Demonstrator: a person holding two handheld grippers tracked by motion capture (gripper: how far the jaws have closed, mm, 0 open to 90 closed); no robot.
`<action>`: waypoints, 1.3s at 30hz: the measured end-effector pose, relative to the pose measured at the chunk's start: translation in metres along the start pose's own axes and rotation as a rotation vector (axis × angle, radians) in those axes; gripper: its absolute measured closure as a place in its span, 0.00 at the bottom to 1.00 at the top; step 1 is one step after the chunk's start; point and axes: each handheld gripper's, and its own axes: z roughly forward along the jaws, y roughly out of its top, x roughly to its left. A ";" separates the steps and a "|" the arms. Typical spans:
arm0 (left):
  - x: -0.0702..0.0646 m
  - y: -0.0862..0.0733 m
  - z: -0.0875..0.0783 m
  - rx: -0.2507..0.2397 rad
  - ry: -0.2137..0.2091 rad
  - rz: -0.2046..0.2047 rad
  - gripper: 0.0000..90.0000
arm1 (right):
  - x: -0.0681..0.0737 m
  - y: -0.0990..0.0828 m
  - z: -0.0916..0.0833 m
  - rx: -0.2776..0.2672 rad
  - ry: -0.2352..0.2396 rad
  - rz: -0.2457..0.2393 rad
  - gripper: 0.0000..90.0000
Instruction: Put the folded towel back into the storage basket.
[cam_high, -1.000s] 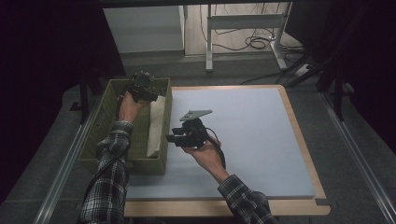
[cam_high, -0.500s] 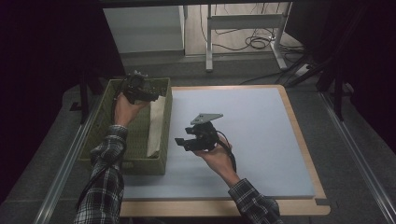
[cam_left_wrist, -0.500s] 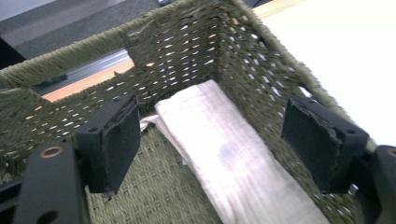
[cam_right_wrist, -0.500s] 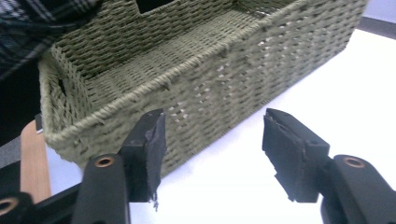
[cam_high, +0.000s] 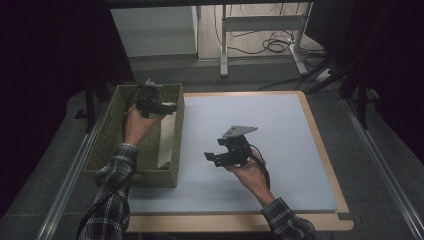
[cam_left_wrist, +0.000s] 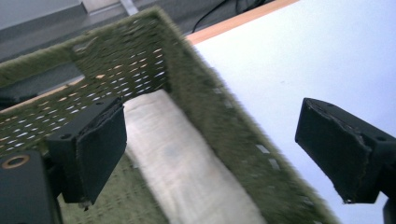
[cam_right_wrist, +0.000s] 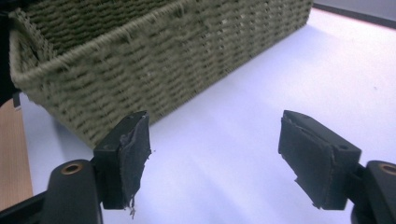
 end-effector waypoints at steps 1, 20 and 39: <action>-0.003 -0.001 -0.002 -0.003 -0.011 -0.003 0.09 | -0.002 -0.002 -0.001 0.003 -0.005 -0.001 0.27; -0.063 -0.008 -0.030 -0.073 -0.075 0.049 0.04 | -0.023 -0.027 -0.043 0.037 -0.069 -0.040 0.13; -0.151 -0.025 -0.040 -0.119 -0.192 0.128 0.00 | -0.039 -0.053 -0.102 0.044 -0.132 -0.029 0.08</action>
